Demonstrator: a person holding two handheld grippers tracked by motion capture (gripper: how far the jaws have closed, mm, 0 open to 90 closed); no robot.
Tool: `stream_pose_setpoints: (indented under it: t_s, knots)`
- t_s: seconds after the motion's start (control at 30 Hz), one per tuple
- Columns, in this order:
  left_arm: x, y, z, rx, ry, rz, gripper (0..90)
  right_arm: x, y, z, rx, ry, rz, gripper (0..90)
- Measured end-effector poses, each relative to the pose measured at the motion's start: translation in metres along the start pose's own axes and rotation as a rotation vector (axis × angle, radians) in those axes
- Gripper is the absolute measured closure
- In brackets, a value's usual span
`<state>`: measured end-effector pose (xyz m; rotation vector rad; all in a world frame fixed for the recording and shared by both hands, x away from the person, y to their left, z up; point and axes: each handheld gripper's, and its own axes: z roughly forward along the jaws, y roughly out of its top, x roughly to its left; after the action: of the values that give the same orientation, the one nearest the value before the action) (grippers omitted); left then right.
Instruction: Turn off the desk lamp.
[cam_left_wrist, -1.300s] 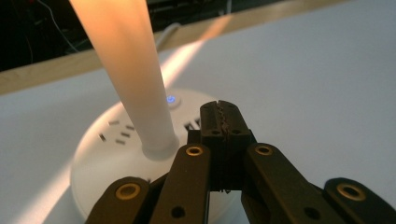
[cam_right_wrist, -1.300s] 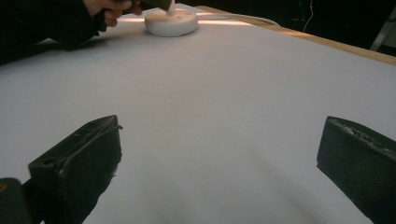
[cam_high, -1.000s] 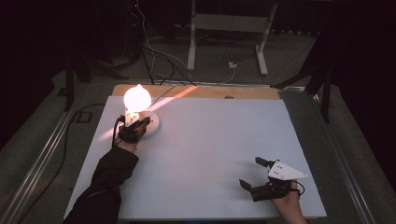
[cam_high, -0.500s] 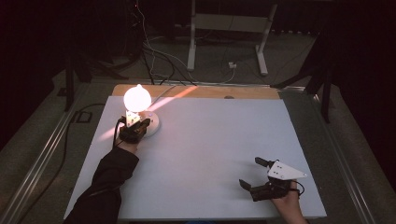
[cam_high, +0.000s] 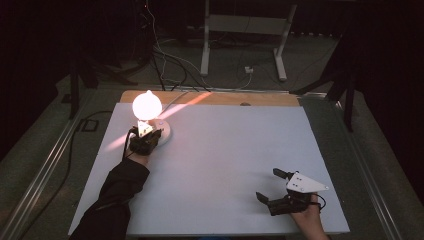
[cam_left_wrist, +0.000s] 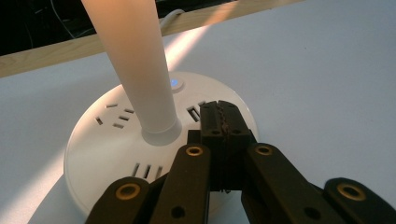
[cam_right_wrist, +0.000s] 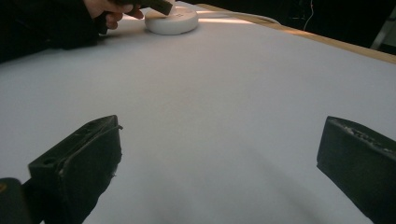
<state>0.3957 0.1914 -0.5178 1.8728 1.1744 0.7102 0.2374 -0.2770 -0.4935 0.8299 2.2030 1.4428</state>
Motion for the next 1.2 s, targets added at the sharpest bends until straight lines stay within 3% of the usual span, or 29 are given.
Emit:
stream_pose_setpoints:
  t_s: [0.5, 0.8, 1.0, 1.2]
  knots:
    - [-0.001, -0.002, 0.002, -0.001, -0.002, 0.013, 90.0, 0.0, 0.0, 0.001, 0.005, 0.002, 0.004, 0.0]
    - [-0.005, -0.003, 0.003, -0.004, 0.02, 0.044, 90.0, 0.0, -0.001, 0.002, 0.011, 0.004, 0.004, 0.0]
    - [-0.002, -0.003, 0.001, -0.018, 0.032, 0.013, 90.0, 0.0, 0.0, 0.001, 0.01, 0.005, 0.004, 0.0]
    - [-0.002, 0.009, -0.012, -0.076, 0.021, -0.001, 90.0, 0.0, 0.0, 0.001, 0.01, 0.005, 0.003, 0.0]
